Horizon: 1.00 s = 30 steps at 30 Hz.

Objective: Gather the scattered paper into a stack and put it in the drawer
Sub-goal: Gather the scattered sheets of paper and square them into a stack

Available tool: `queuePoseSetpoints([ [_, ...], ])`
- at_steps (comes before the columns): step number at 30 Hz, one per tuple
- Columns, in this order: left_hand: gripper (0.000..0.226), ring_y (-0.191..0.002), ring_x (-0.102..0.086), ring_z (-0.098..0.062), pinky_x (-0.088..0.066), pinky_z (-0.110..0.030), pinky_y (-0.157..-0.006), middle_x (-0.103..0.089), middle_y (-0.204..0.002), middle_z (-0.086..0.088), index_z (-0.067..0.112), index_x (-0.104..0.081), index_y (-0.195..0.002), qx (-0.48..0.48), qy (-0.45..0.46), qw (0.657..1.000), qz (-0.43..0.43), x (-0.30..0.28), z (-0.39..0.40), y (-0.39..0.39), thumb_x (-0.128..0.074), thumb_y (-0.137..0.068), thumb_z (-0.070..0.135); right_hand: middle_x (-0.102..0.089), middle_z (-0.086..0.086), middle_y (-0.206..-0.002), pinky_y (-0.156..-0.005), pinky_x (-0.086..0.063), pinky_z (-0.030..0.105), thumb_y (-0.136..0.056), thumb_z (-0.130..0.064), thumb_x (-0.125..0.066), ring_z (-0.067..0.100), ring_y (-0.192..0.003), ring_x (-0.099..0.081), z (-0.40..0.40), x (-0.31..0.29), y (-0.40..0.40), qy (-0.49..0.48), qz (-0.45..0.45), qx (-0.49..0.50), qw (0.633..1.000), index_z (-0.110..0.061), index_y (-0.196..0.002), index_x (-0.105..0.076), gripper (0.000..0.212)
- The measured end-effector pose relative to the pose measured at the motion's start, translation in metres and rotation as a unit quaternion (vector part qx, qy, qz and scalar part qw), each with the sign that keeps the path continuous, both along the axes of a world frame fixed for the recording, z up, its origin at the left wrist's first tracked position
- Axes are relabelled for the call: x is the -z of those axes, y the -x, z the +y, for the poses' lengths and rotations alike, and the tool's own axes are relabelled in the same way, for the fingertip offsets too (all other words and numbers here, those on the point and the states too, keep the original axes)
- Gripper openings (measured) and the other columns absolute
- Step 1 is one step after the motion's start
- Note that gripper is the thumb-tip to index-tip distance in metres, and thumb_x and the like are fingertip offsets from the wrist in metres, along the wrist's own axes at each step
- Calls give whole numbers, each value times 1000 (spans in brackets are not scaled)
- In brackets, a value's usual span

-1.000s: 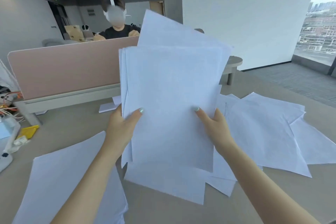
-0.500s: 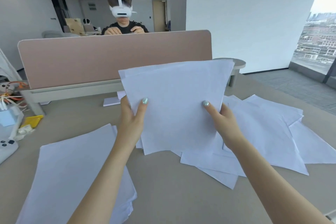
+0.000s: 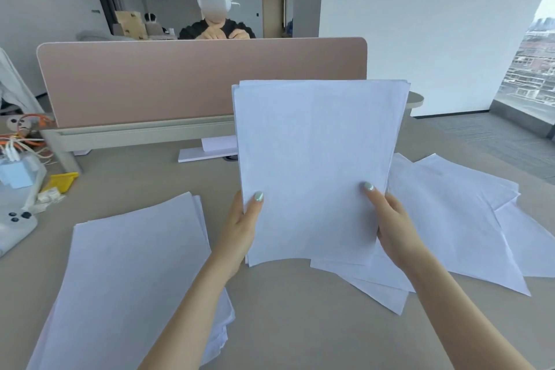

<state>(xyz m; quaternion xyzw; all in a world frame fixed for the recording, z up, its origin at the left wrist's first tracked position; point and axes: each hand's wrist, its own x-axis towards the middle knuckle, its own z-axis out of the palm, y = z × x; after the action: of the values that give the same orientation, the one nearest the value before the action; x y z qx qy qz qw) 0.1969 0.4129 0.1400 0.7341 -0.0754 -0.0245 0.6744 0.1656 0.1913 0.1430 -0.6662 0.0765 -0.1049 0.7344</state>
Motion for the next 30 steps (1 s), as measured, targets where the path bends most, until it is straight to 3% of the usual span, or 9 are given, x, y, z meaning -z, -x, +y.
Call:
queuePoseSetpoints([
  [6,17,-97,-58,6,-43,-14,-78,-62,-97,30,42,-60,-95,-6,-24,999,39,7,5,16,-50,-95,28,-74,-7,-103,-91,-51,36,-87,-33,-63,14,-98,-69,16,10,-3,23,40,9,999,-21,-109,-68,26],
  [10,23,-98,-65,-3,-49,-31,-86,-70,-102,19,41,-65,-92,-79,6,997,13,-14,44,29,-52,-93,21,-74,-8,-100,-76,-54,29,-89,-25,-61,12,-91,-71,49,0,-9,9,16,-17,1000,-24,-109,-64,20],
  [13,18,-85,-66,1,-47,-26,-75,-72,-91,21,40,-67,-86,-152,-5,988,-11,-14,94,41,-60,-87,24,-69,0,-109,-76,-55,32,-91,-13,-58,17,-98,-68,88,2,-13,41,-11,-46,998,-22,-119,-52,30],
  [15,12,-77,-59,-8,-40,-28,-68,-69,-85,12,38,-66,-80,-221,-41,974,-28,-8,127,51,-61,-81,27,-70,-3,-102,-79,-55,36,-91,-7,-53,17,-92,-67,118,10,-13,75,-26,-89,993,-33,-118,-46,38],
  [18,23,-71,-53,-11,-37,-28,-60,-63,-79,9,36,-60,-78,-309,-85,947,-15,0,161,65,-58,-88,15,-71,-14,-86,-64,-54,22,-89,2,-42,8,-73,-65,158,19,-11,111,-47,-175,977,-43,-102,-53,48],
  [23,23,-63,-51,-24,-40,-30,-56,-60,-69,1,30,-55,-73,-373,-176,909,60,27,195,74,-52,-88,12,-63,6,-81,-52,-39,22,-83,-13,-42,14,-57,-49,200,51,-16,252,1,-213,944,-32,-108,-56,34],
  [25,19,-77,-56,-30,-45,-36,-66,-63,-84,-7,30,-58,-82,-364,-239,894,101,44,203,75,-52,-85,13,-59,11,-89,-58,-41,29,-85,-16,-44,23,-69,-53,206,63,-14,296,20,-200,934,-27,-110,-54,29],
  [28,46,-123,-42,-31,-38,-43,-98,-40,-138,-9,25,-48,-131,-372,-314,864,130,57,213,76,-53,-86,17,-46,-6,-123,-86,-42,30,-87,-19,-49,21,-108,-47,205,64,-7,364,2,-169,916,-35,-131,-45,47],
  [30,55,-124,-40,-25,-37,-38,-95,-25,-151,-2,27,-36,-142,-360,-302,873,129,57,212,75,-49,-89,16,-28,-8,-144,-96,-37,29,-88,-21,-49,21,-120,-42,200,61,-2,395,-6,-172,902,-35,-140,-33,56],
])
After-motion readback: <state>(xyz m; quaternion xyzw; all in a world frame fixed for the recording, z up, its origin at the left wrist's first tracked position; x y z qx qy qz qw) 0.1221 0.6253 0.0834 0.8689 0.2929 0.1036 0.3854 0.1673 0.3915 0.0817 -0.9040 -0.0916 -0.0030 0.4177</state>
